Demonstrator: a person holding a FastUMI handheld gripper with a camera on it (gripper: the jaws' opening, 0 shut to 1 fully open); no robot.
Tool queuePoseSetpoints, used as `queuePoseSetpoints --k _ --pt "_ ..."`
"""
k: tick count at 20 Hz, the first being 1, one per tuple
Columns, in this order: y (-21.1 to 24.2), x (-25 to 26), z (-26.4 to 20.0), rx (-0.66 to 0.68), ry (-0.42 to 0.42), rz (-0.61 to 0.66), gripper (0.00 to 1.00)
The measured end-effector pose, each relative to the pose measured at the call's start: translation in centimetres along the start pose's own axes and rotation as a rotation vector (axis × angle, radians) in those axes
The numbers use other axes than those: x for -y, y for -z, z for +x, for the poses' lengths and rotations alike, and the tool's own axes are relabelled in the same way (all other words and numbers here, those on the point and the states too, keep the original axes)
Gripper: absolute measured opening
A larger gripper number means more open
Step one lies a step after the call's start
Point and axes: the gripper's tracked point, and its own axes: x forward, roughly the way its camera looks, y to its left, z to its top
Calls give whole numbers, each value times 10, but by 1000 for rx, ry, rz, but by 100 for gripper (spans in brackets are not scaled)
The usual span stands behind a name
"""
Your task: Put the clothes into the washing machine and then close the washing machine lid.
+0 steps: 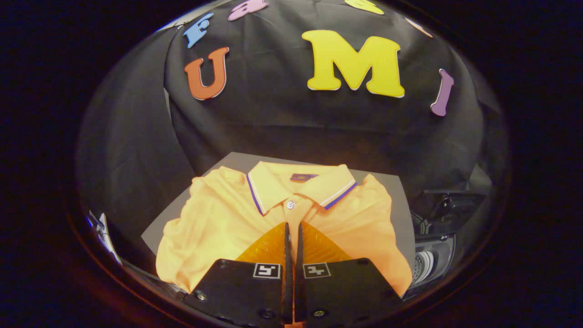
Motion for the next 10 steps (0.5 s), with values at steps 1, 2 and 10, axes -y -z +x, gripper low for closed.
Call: queuePoseSetpoints --k 1,2,10 --pt "-3 0 -12 26 -6 -1 5" --pt "-8 0 -25 56 -12 -2 5" --pt "-46 9 -158 307 -13 13 5"
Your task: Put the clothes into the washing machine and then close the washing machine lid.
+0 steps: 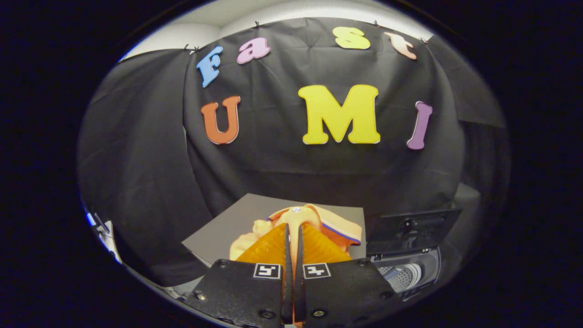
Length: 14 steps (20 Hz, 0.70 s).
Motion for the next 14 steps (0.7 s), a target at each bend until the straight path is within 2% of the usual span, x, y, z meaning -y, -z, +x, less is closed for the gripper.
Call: queuePoseSetpoints --k 5,14 --pt "-39 16 -79 109 29 41 5" --pt "-90 86 -192 233 174 27 5"
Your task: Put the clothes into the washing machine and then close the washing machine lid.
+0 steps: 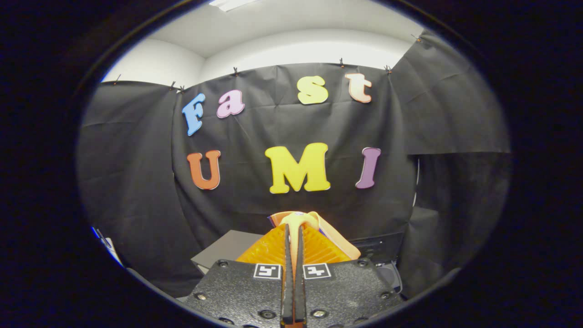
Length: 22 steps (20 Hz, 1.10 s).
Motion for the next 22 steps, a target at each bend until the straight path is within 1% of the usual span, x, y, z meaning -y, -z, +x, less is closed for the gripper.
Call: queuePoseSetpoints --k 3,5,9,12,15,22 --pt "-10 36 -7 12 55 -5 5" --pt "-8 60 -8 -2 81 6 5" --pt "10 105 14 -48 108 34 5" --pt "36 137 39 -114 107 61 5" --pt "68 164 75 -183 102 83 5" --pt "171 208 147 -372 90 123 5"
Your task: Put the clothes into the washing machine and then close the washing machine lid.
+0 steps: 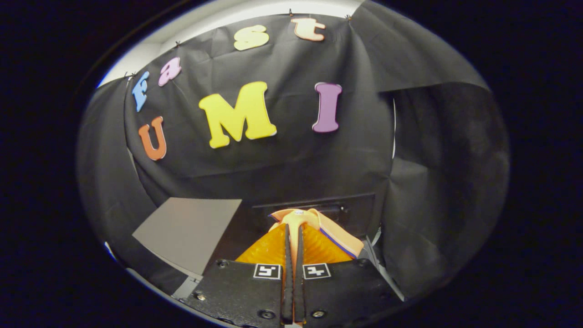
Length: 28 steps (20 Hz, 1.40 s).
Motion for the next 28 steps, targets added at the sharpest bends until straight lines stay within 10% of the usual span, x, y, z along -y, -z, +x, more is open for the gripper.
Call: queuePoseSetpoints --k 15,28 --pt "135 57 146 -369 41 61 5" --pt "218 85 184 -623 140 60 5"
